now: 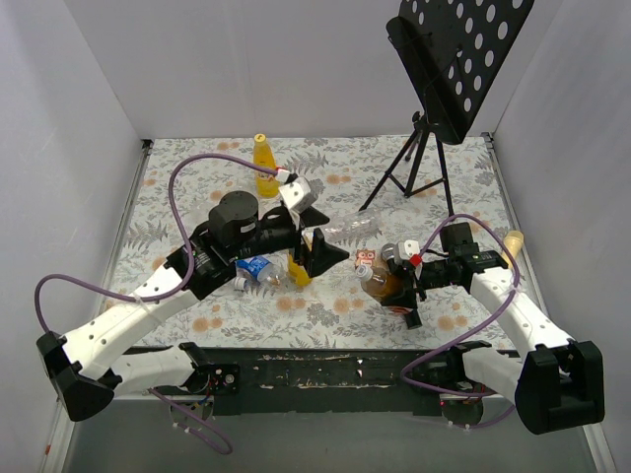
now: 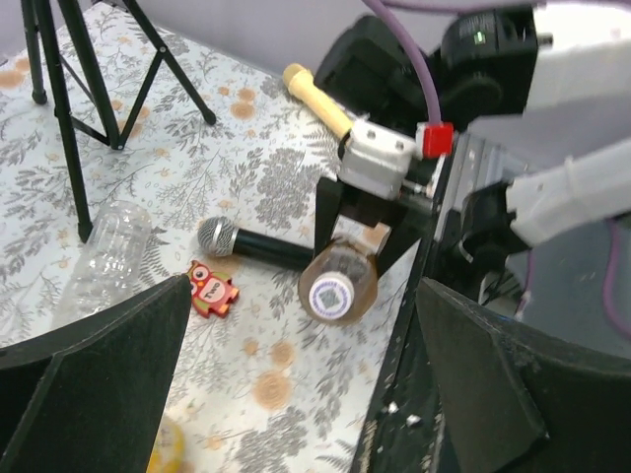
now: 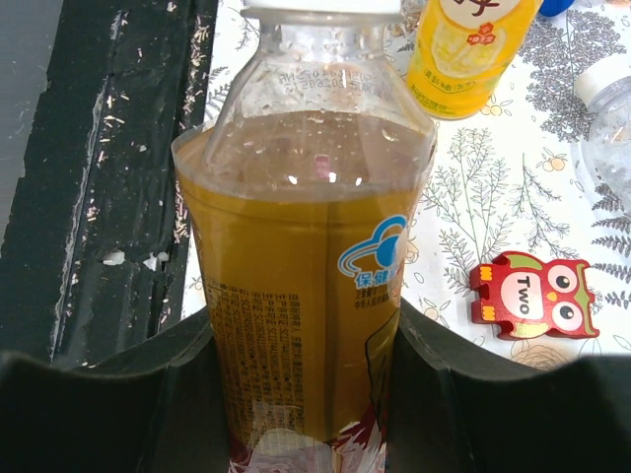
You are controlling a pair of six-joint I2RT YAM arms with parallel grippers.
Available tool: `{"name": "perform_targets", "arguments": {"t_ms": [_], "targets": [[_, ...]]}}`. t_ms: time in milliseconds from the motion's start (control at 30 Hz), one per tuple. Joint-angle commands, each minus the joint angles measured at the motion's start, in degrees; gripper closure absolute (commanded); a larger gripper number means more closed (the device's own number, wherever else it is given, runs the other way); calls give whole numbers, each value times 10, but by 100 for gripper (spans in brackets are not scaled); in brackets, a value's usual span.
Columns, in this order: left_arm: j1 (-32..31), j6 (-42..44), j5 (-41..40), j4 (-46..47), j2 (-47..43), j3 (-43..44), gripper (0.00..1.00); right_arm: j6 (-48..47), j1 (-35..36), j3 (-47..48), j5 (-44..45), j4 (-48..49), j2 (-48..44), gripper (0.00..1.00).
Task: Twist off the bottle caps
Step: Unscrew the bottle cap from the plastic bottle.
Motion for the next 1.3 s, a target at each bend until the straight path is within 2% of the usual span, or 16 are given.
{"name": "perform_targets", "arguments": {"t_ms": [0,333,767,1267], "targets": [[0,157,69,-43,-21,-20,2,-23,3,10,-33,-19,5,99],[-1,195,138,-48,28,-11,2,-39,6,9,-34,-29,12,99],[-1,251,181,-66,163,46,23,-47,8,10,-30,-33,24,99],[-5,258,243,-70,211,64,32,-47,10,13,-24,-31,34,99]]}}
